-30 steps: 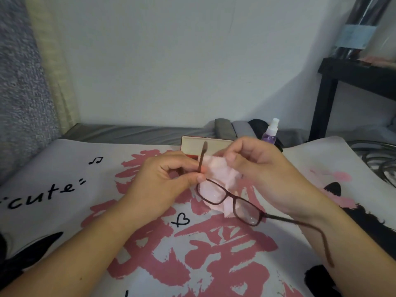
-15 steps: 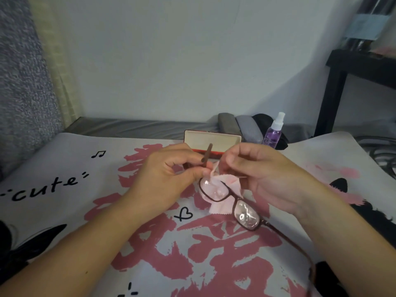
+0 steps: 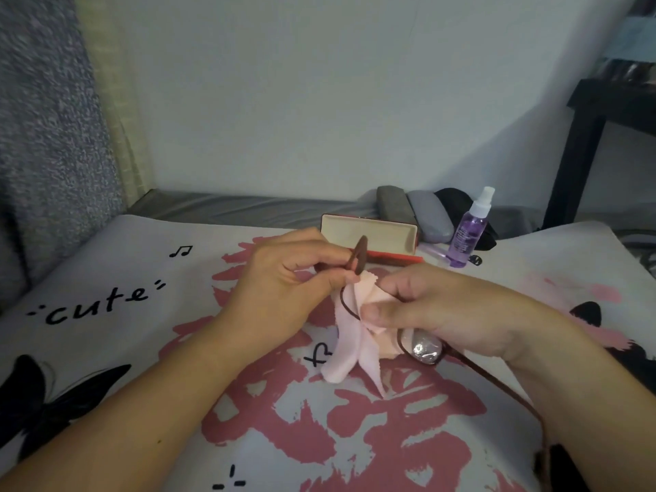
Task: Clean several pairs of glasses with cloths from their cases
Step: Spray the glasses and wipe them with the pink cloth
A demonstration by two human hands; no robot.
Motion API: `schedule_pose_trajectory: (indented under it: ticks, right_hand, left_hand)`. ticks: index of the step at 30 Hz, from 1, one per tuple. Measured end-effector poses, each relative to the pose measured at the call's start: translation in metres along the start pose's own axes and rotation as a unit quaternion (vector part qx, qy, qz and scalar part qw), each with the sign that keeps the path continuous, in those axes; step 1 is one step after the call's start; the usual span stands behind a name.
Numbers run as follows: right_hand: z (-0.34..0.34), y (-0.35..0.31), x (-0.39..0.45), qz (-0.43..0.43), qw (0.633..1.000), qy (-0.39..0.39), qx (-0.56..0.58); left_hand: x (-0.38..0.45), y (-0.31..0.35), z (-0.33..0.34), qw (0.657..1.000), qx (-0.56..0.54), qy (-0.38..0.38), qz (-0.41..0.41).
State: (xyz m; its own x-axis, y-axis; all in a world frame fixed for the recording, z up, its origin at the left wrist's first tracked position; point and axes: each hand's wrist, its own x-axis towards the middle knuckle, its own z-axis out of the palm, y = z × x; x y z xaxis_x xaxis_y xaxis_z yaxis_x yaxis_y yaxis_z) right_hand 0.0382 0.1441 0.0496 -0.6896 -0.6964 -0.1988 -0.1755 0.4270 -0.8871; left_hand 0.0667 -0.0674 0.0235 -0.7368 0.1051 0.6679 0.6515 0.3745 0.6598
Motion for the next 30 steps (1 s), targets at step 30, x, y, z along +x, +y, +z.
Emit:
schedule_pose_trajectory:
  ticks: [30]
  right_hand:
    - [-0.052, -0.074, 0.016, -0.144, 0.962, 0.025, 0.232]
  left_hand:
    - [0.11, 0.056, -0.023, 0.992, -0.119, -0.005, -0.038]
